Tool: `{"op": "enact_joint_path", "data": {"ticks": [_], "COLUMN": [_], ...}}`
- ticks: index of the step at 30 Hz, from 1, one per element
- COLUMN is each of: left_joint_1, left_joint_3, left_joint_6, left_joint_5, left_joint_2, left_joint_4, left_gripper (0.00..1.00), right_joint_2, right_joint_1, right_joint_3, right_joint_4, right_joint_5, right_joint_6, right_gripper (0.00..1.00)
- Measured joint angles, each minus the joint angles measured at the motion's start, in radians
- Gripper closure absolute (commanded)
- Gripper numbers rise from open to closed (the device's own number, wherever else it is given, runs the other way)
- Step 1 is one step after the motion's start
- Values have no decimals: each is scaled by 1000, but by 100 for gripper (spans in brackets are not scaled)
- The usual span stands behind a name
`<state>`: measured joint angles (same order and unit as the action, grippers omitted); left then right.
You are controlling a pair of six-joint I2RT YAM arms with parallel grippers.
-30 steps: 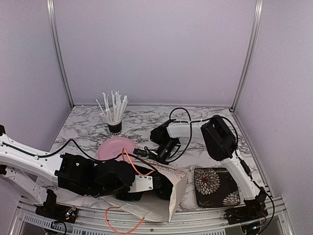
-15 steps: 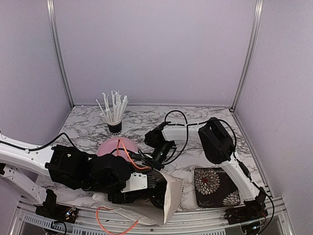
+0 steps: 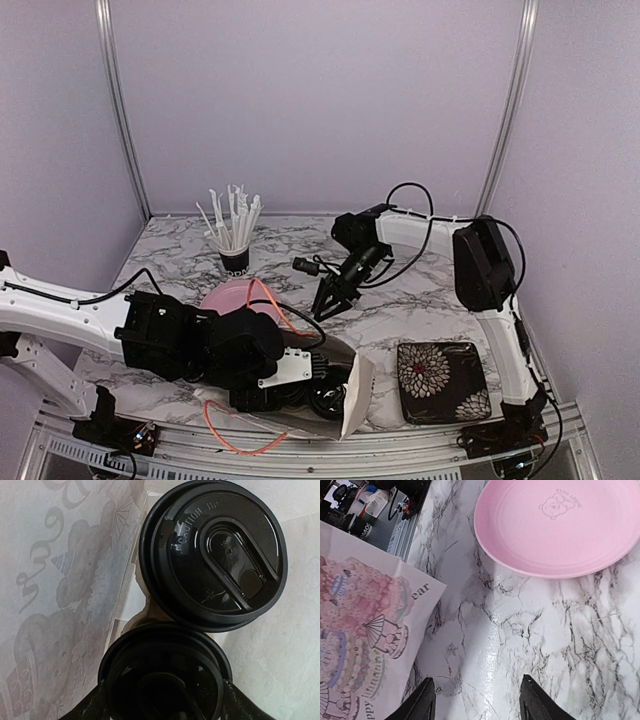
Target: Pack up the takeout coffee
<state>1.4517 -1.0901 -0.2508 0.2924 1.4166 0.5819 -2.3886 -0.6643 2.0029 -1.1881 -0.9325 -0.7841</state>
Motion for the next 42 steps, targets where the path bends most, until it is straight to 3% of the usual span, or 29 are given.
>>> {"op": "enact_joint_path", "data": {"ticks": [8, 22, 29, 42], "left_joint_1": [-85, -166, -171, -171], "left_joint_3": [-20, -66, -136, -239], "left_joint_6": [0, -29, -13, 68], "left_joint_5": [-92, -194, -193, -185], "left_joint_2": [22, 129, 172, 188], "left_joint_4": [-10, -87, -21, 131], "left_gripper": [49, 48, 31, 15], "right_joint_2": [171, 194, 214, 288], "right_joint_1": [48, 66, 76, 80], "right_joint_3": [-72, -199, -201, -200], "right_joint_4": [-53, -136, -161, -168], "right_joint_5": [-74, -135, -138, -124], "right_joint_6": [-92, -221, -246, -241], "right_gripper": [44, 45, 45, 44]}}
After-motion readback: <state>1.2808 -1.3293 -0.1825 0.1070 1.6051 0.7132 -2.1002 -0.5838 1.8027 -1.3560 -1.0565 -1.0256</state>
